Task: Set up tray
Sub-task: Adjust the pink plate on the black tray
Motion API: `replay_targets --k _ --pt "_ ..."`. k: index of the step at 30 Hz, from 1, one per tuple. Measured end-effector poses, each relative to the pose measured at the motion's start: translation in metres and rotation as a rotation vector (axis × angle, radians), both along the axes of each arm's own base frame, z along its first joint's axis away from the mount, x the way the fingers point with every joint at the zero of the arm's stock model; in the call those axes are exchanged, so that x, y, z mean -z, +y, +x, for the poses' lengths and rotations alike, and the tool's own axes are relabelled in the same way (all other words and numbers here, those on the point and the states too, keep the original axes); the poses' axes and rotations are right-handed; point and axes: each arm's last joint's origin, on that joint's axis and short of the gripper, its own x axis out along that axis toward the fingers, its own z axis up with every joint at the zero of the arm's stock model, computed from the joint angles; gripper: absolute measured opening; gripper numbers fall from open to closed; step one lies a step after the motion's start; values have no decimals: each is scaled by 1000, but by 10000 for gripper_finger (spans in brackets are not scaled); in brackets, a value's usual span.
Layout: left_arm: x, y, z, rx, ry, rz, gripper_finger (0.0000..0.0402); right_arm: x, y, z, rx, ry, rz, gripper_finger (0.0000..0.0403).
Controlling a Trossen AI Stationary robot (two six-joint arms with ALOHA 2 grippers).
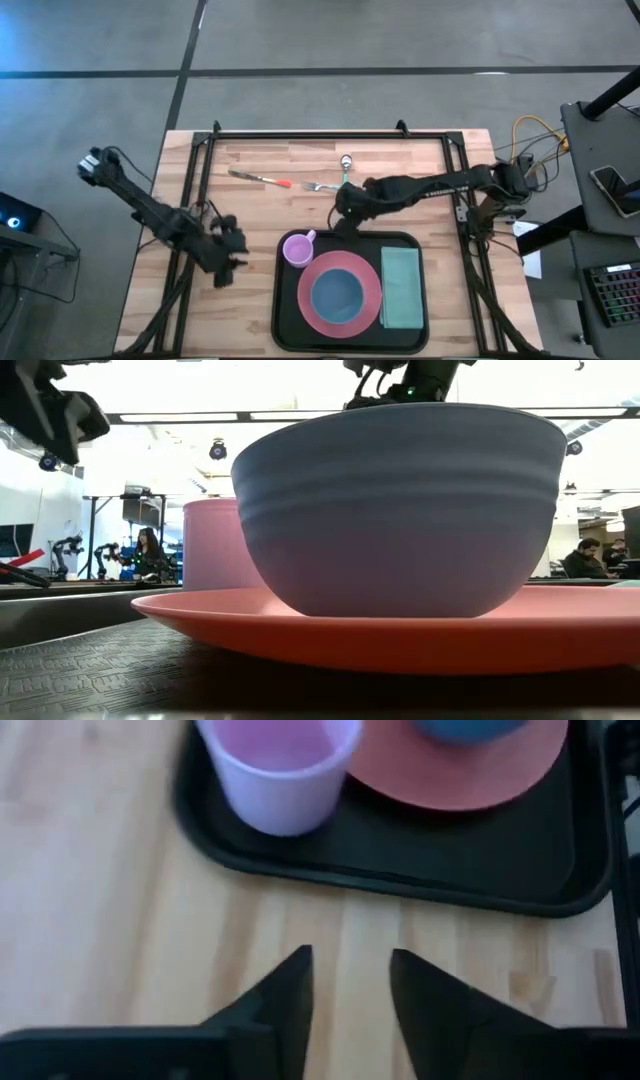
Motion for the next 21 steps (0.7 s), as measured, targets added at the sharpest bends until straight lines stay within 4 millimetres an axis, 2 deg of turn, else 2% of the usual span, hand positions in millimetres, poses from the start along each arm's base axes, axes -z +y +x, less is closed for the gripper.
replay_targets --k 4,7,12,18,21 --pt "22 -20 23 -62 39 -32 51 -4 -17 1 -35 4 -38 72" --pt "32 -34 41 -86 -5 -87 10 -4 -25 1 -77 21 -67 72" --pt "37 -58 74 -62 -44 -86 1 -5 -35 -2 -135 43 -105 68" --pt "61 -86 114 -29 27 21 0 -5 -42 -4 -164 58 -130 69" --pt "72 -93 126 -40 58 73 0 -4 -44 -4 -182 65 -143 66"
